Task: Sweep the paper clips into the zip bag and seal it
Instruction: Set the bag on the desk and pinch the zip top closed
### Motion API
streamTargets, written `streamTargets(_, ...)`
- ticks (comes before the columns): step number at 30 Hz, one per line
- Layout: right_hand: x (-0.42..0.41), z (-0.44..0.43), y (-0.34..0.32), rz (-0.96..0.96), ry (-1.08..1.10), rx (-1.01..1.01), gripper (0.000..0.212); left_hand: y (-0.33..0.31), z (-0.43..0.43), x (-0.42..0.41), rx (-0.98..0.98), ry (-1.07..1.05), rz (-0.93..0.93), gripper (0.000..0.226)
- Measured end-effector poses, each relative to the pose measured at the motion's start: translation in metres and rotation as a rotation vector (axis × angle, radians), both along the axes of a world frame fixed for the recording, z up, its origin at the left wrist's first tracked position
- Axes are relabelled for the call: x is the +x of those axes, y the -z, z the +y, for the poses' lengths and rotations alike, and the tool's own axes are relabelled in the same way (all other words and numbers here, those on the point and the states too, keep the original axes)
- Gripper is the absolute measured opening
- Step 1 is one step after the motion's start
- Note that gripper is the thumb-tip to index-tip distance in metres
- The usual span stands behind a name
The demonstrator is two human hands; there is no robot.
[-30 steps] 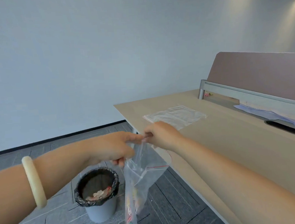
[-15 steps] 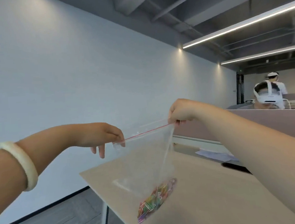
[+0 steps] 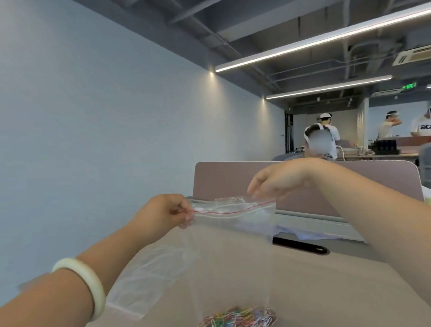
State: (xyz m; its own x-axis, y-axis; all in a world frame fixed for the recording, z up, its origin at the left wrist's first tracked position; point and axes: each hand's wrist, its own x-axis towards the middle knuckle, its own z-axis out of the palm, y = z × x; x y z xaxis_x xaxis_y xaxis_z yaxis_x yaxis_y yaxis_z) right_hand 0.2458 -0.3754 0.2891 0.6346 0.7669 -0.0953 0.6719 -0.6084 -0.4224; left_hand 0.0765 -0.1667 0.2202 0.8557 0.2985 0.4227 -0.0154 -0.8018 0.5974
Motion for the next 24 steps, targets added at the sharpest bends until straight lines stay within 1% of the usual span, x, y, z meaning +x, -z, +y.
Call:
streamTargets(1,-0.009,0.003,-0.004,-0.071,-0.064,0.027,0.035,0.001,0.002,0.002,-0.042,0.023,-0.024,0.019)
streamTargets(2,-0.02,0.01,-0.006,-0.14,-0.127,0.042,0.048,0.002,0.004,0.004,-0.073,0.04,-0.036,0.021)
streamTargets(4,-0.042,0.034,-0.003,-0.203,-0.237,0.041,0.072,0.005,0.008,0.008,-0.128,0.064,-0.052,0.025)
streamTargets(5,-0.051,0.048,0.002,-0.23,-0.272,0.02,0.076,0.006,0.011,0.009,-0.142,0.066,-0.063,0.026)
streamTargets(6,-0.054,0.063,0.008,-0.269,-0.29,0.004,0.073,0.006,0.014,0.011,-0.148,0.065,-0.074,0.025)
streamTargets(7,-0.054,0.076,0.014,-0.31,-0.3,0.015,0.061,0.006,0.016,0.011,-0.148,0.064,-0.084,0.025)
streamTargets(9,-0.048,0.092,0.022,-0.376,-0.31,0.099,0.027,0.005,0.024,0.014,-0.138,0.059,-0.094,0.025)
streamTargets(10,-0.042,0.098,0.024,-0.387,-0.309,0.138,0.017,0.005,0.027,0.016,-0.139,0.054,-0.097,0.024)
streamTargets(11,-0.038,0.102,0.026,-0.385,-0.305,0.159,0.014,0.005,0.032,0.019,-0.146,0.046,-0.095,0.021)
streamTargets(14,-0.026,0.113,0.03,-0.419,-0.296,0.178,0.011,0.008,0.041,0.028,-0.243,0.034,-0.062,0.005)
streamTargets(15,-0.023,0.116,0.031,-0.423,-0.291,0.181,0.011,0.009,0.044,0.032,-0.286,0.03,-0.052,0.003)
streamTargets(17,-0.019,0.12,0.033,-0.395,-0.278,0.191,0.013,0.012,0.05,0.038,-0.349,0.0,-0.05,0.01)
streamTargets(21,-0.02,0.122,0.037,-0.362,-0.261,0.192,0.014,0.018,0.052,0.042,-0.32,-0.036,-0.073,0.016)
streamTargets(24,-0.024,0.117,0.041,-0.357,-0.255,0.2,0.011,0.02,0.044,0.038,-0.285,-0.02,-0.09,0.011)
